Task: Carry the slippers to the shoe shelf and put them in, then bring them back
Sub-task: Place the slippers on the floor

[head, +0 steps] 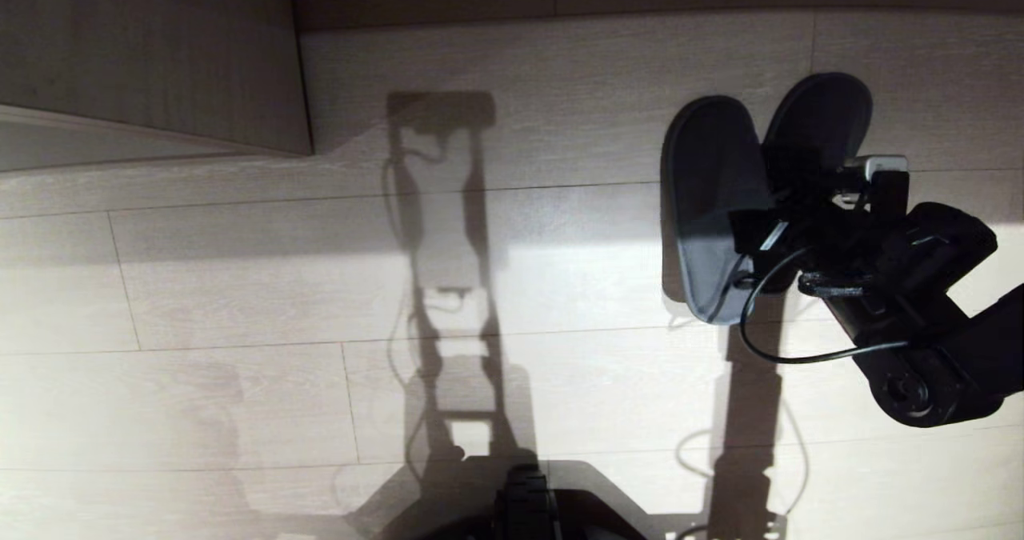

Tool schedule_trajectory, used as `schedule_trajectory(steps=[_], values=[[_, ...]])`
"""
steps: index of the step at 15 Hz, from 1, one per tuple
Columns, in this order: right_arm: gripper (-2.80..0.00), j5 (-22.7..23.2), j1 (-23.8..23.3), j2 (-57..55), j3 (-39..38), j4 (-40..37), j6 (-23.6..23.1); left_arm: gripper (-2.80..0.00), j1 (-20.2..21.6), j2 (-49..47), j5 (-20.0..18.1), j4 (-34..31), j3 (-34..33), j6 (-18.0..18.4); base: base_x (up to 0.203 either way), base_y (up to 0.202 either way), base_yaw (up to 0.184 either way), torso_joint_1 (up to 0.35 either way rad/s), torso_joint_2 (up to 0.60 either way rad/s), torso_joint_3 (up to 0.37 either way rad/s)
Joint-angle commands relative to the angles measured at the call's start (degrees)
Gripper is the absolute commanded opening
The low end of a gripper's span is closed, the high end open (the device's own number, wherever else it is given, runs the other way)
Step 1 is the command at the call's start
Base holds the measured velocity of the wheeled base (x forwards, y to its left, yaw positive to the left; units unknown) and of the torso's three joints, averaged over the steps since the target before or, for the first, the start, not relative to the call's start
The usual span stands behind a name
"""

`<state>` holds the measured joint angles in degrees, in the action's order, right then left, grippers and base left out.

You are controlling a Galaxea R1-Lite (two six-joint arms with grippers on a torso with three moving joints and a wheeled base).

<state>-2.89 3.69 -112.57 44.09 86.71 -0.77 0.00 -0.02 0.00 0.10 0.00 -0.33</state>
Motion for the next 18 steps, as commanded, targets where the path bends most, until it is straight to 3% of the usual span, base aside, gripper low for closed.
schedule_trajectory(steps=[1, 13, 18], values=[[0.00, -0.01, 0.02, 0.06, -1.84, 0.54, -0.02, -2.80, 0.04, 0.11, 0.00, -0.01, 0.00, -0.02, 0.000, 0.000, 0.000, 0.000, 0.00, 0.000], [0.00, 3.83, 0.06, 3.38, -11.11, 0.40, 1.74, -2.80, 0.00, 0.11, 0.00, -0.01, 0.00, -0.02, 0.000, 0.000, 0.000, 0.000, 0.00, 0.000], [0.00, 4.57, 0.09, 4.25, -11.61, 0.33, 7.61, -2.80, 0.00, 0.11, 0.00, -0.01, 0.00, -0.02, 0.000, 0.000, 0.000, 0.000, 0.00, 0.000]])
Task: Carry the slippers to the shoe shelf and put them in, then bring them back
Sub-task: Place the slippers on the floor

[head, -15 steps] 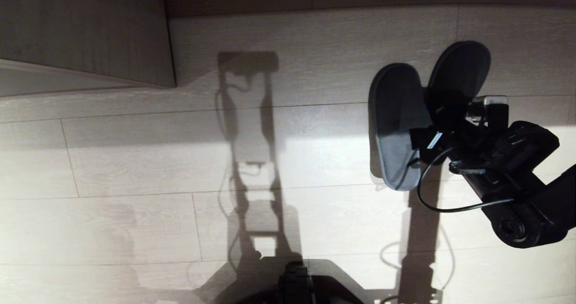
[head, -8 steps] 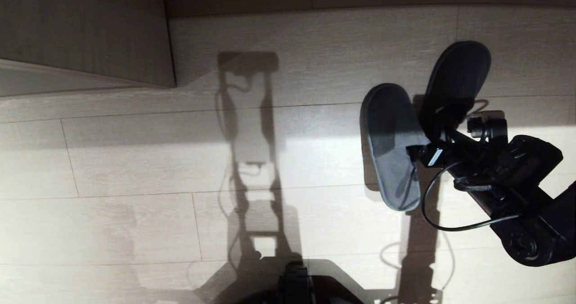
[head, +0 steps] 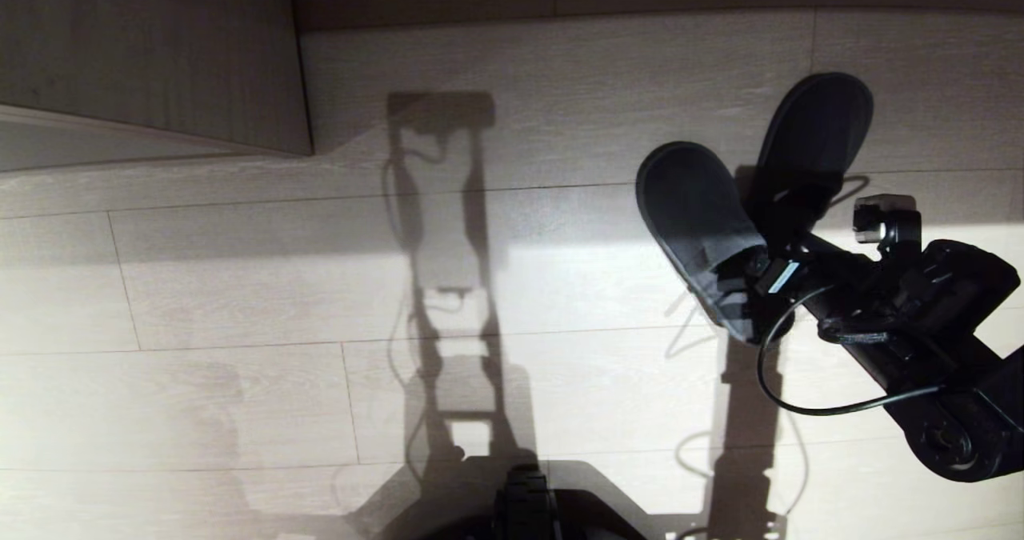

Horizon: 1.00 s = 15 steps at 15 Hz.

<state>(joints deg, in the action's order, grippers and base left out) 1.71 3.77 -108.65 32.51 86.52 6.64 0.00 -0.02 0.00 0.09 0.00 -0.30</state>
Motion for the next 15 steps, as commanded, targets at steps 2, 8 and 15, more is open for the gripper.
schedule_trajectory(steps=[2, 8, 15], values=[[0.00, 0.34, -0.07, 1.03, -1.29, -0.35, -0.71, -2.80, 0.08, 0.11, 0.00, 0.00, 0.00, -0.05, 0.000, 0.000, 0.000, 0.000, 0.00, 0.000], [0.00, 0.54, 0.00, 3.49, -8.88, 0.03, -6.07, -2.80, 0.08, 0.08, 0.00, 0.00, 0.00, 0.04, 0.000, 0.000, 0.000, 0.000, 0.00, 0.000], [0.00, 1.59, 4.20, 13.78, -14.09, -0.21, -5.86, -2.80, 0.00, 0.11, 0.00, 0.00, 0.00, 0.04, 0.000, 0.000, 0.000, 0.000, 0.00, 0.000]])
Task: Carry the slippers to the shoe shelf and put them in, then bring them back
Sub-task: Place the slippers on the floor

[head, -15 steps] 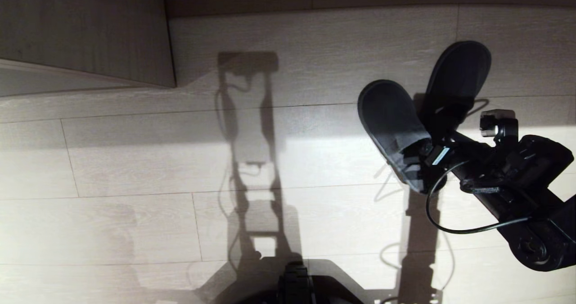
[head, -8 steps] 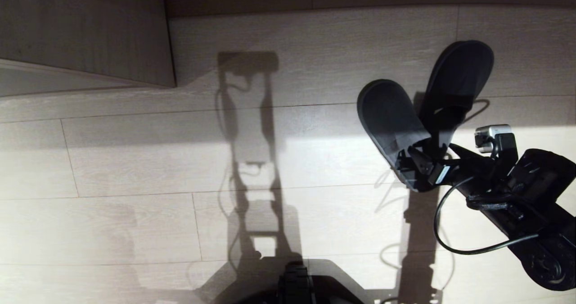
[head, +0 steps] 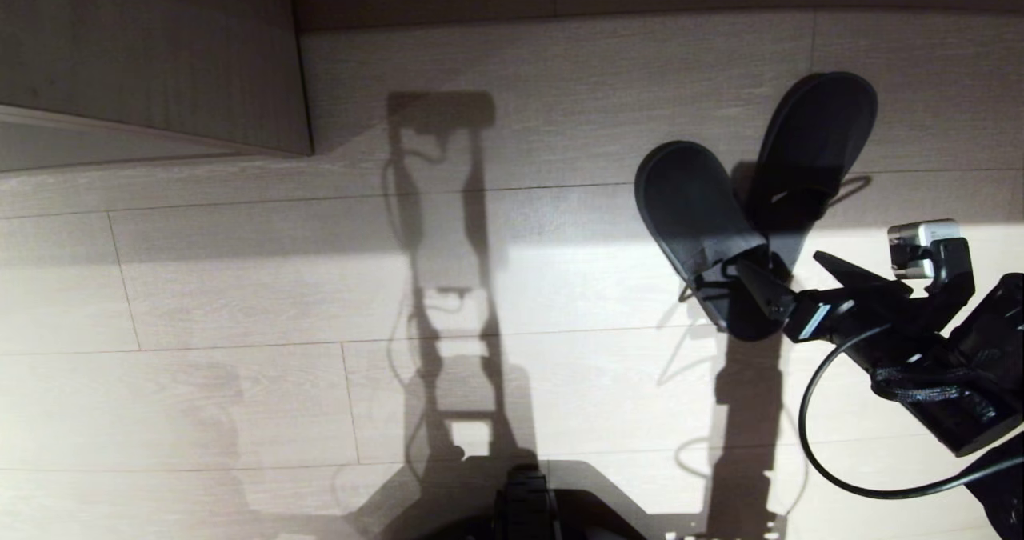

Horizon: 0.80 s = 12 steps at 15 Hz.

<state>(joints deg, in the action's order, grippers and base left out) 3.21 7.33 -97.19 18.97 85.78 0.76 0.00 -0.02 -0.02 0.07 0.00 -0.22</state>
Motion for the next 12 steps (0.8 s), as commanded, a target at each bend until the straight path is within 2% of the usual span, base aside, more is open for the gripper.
schedule_trajectory(steps=[1, 4, 6, 7, 8, 12], values=[[-2.80, -0.23, 2.08, 2.46, -0.58, 0.42, -0.07, -2.80, 0.04, 0.10, 0.02, 0.01, 0.00, -0.04, 0.000, 0.000, 0.000, 0.000, 0.00, 0.000], [-2.80, -1.58, 5.64, -0.10, -1.26, 0.30, -0.66, -2.80, 0.09, 0.04, 0.02, 0.01, 0.00, -0.04, 0.000, 0.000, 0.000, 0.000, 0.00, 0.000], [-2.80, -5.95, 6.26, -3.87, -1.49, 0.49, -2.74, -2.80, 0.01, 0.11, 0.02, 0.01, 0.00, -0.04, 0.000, 0.000, 0.000, 0.000, 0.00, 0.000], [-2.80, -8.60, 6.35, -5.06, -1.84, 0.65, -5.93, -2.80, 0.02, 0.03, 0.02, 0.01, 0.00, -0.04, 0.000, 0.000, 0.000, 0.000, 0.00, 0.000], [-2.80, -9.29, 6.39, -5.28, -2.35, 0.70, -7.70, -2.80, 0.05, 0.05, 0.02, 0.01, 0.00, -0.04, 0.000, 0.000, 0.000, 0.000, 0.00, 0.000], [-2.80, -9.67, 8.05, -7.92, 1.26, 0.70, -7.84, -2.80, 0.09, 0.02, 0.02, 0.01, 0.00, -0.04, 0.000, 0.000, 0.000, 0.000, 0.00, 0.000]])
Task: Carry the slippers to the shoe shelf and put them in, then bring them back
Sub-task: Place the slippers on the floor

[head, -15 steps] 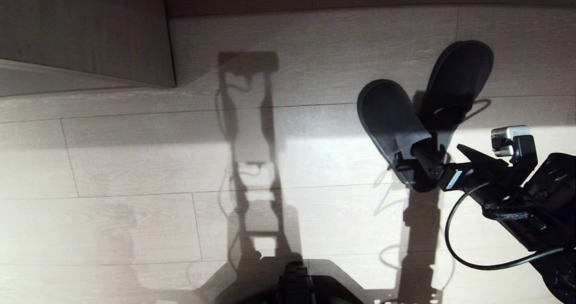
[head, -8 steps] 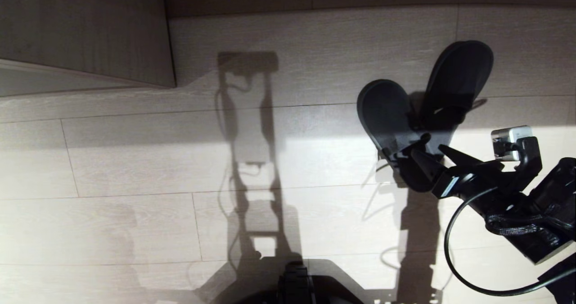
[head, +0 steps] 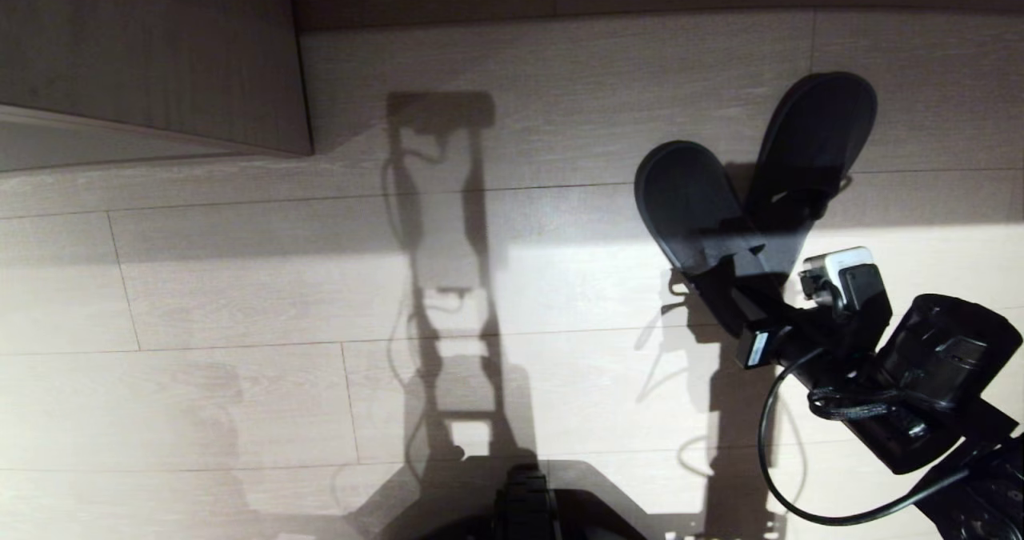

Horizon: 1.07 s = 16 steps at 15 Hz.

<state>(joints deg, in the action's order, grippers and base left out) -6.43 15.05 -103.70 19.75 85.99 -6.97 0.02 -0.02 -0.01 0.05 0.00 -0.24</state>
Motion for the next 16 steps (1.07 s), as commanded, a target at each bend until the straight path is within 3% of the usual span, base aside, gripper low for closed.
schedule_trajectory(steps=[1, 6, 9, 16], values=[[-2.80, -0.21, 0.82, -2.97, 2.70, 0.45, 0.08, -2.80, -0.02, 0.07, 0.01, 0.04, 0.00, -0.02, 0.000, 0.000, 0.000, 0.000, 0.00, 0.000], [-2.80, -6.15, 4.38, -8.75, 14.88, 0.23, 2.28, -2.80, -0.02, 0.02, 0.01, 0.04, 0.00, -0.02, 0.000, 0.000, 0.000, 0.000, 0.00, 0.000], [-2.80, -9.23, 4.42, -7.50, 17.81, 0.04, 2.17, -2.80, 0.06, 0.02, 0.01, 0.04, 0.00, -0.02, 0.000, 0.000, 0.000, 0.000, 0.00, 0.000], [-2.80, -9.57, 0.88, -7.48, 22.42, -1.76, 2.22, -2.80, 0.06, 0.02, 0.01, 0.04, 0.00, -0.02, 0.000, 0.000, 0.000, 0.000, 0.00, 0.000]])
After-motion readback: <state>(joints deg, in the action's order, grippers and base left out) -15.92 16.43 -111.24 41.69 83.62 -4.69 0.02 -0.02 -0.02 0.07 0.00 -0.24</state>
